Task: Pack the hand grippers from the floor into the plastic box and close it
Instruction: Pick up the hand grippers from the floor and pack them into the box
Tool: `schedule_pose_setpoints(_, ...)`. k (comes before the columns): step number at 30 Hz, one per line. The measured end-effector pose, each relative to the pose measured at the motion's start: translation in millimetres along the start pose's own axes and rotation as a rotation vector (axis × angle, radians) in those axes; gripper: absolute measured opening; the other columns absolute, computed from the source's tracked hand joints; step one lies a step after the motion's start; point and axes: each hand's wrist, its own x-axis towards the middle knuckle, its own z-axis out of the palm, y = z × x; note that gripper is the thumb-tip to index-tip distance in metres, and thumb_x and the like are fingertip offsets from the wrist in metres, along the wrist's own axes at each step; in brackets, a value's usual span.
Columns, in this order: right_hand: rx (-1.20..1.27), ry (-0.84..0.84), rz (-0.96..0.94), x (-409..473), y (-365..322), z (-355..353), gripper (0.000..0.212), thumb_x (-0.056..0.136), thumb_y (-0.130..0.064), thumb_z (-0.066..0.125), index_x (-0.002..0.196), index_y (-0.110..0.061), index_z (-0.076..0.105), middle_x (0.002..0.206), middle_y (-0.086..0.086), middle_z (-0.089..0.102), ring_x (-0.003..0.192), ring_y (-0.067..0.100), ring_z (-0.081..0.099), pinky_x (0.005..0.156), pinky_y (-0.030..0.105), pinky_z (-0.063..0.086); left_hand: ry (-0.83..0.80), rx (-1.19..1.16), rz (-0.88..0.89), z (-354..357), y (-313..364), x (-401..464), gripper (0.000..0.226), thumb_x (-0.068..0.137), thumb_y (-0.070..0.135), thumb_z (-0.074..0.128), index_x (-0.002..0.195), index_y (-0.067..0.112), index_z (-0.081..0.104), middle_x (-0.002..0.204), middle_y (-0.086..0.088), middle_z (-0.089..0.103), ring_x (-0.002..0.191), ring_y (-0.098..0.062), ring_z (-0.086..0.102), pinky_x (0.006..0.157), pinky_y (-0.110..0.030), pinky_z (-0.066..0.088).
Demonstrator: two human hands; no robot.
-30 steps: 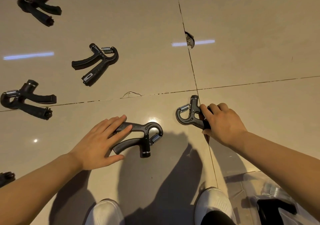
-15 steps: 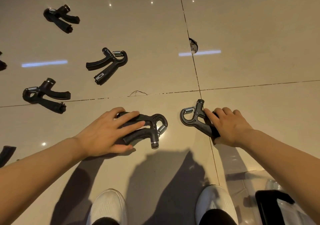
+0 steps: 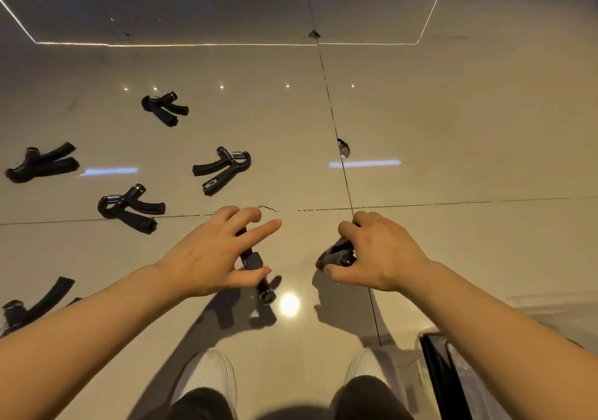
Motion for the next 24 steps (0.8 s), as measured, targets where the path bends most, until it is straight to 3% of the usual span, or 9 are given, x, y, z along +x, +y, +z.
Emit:
schedule_pose_setpoints(3, -0.045, 0.128, -0.061, -23.4, -13.5, -48.1, 0.06, 0.072, -0.068, 0.053, 0.109, -0.021, 0.058, 0.097, -0.002, 0.054, 0.095, 0.019, 0.049, 0.071, 0.028, 0.035, 0.1, 0.001, -0.029, -43.0, 16.1, -13.1, 0.066, 0.086, 0.07, 0.03, 0.133, 0.026, 0.046, 0.119, -0.003, 0.048, 0.107, -0.023, 0.048, 0.08, -0.038, 0.054)
schedule_pose_setpoints(7, 0.025, 0.359, -0.102, -67.6, -37.8, -121.1, 0.056, 0.072, -0.066, 0.056, 0.11, -0.024, 0.061, 0.104, -0.007, 0.056, 0.098, 0.016, 0.049, 0.08, 0.025, 0.033, 0.303, 0.01, -0.016, -123.3, 57.1, -21.8, 0.053, 0.077, 0.063, 0.051, 0.111, 0.023, 0.061, 0.114, -0.001, 0.053, 0.109, -0.02, 0.044, 0.079, -0.036, 0.053)
schedule_pose_setpoints(10, 0.072, 0.522, -0.094, -106.5, -58.4, -177.6, 0.057, 0.068, -0.07, 0.045, 0.097, -0.025, 0.064, 0.092, -0.01, 0.058, 0.087, 0.012, 0.05, 0.076, 0.026, 0.04, 0.432, 0.065, 0.058, -193.8, 94.9, -27.7, 0.043, 0.073, 0.058, 0.056, 0.094, 0.022, 0.067, 0.101, 0.001, 0.058, 0.102, -0.019, 0.045, 0.075, -0.035, 0.051)
schedule_pose_setpoints(14, 0.185, 0.791, -0.108, -155.4, -87.6, -237.9, 0.051, 0.069, -0.069, 0.044, 0.083, -0.024, 0.062, 0.077, -0.012, 0.058, 0.073, 0.01, 0.05, 0.066, 0.027, 0.041, 0.637, 0.138, 0.057, -268.3, 154.5, -42.7, 0.038, 0.076, 0.054, 0.054, 0.092, 0.022, 0.068, 0.095, 0.004, 0.061, 0.099, -0.018, 0.05, 0.07, -0.034, 0.044)
schedule_pose_setpoints(17, 0.26, 0.952, -0.126, -184.7, -109.1, -260.3, 0.048, 0.075, -0.066, 0.043, 0.069, -0.02, 0.059, 0.068, -0.01, 0.056, 0.067, 0.011, 0.049, 0.06, 0.031, 0.041, 0.759, 0.138, 0.03, -286.5, 195.7, -57.9, 0.033, 0.079, 0.049, 0.055, 0.092, 0.021, 0.067, 0.095, 0.004, 0.061, 0.1, -0.017, 0.051, 0.071, -0.03, 0.038)
schedule_pose_setpoints(20, 0.291, 1.041, -0.145, -212.6, -120.8, -265.4, 0.05, 0.076, -0.063, 0.044, 0.062, -0.017, 0.057, 0.061, -0.007, 0.054, 0.062, 0.014, 0.048, 0.057, 0.032, 0.041, 0.864, -0.055, -0.11, -272.2, 215.2, -79.2, 0.028, 0.082, 0.045, 0.053, 0.09, 0.021, 0.066, 0.094, 0.006, 0.06, 0.098, -0.015, 0.05, 0.074, -0.036, 0.045)
schedule_pose_setpoints(24, 0.183, 1.05, -0.172, -248.6, -123.8, -269.0, 0.045, 0.076, -0.063, 0.048, 0.063, -0.02, 0.055, 0.062, -0.011, 0.049, 0.06, 0.01, 0.045, 0.058, 0.029, 0.04, 0.846, -0.101, -0.104, -262.4, 228.2, -94.3, 0.03, 0.083, 0.046, 0.051, 0.093, 0.023, 0.068, 0.094, 0.006, 0.063, 0.1, -0.014, 0.05, 0.078, -0.039, 0.045)
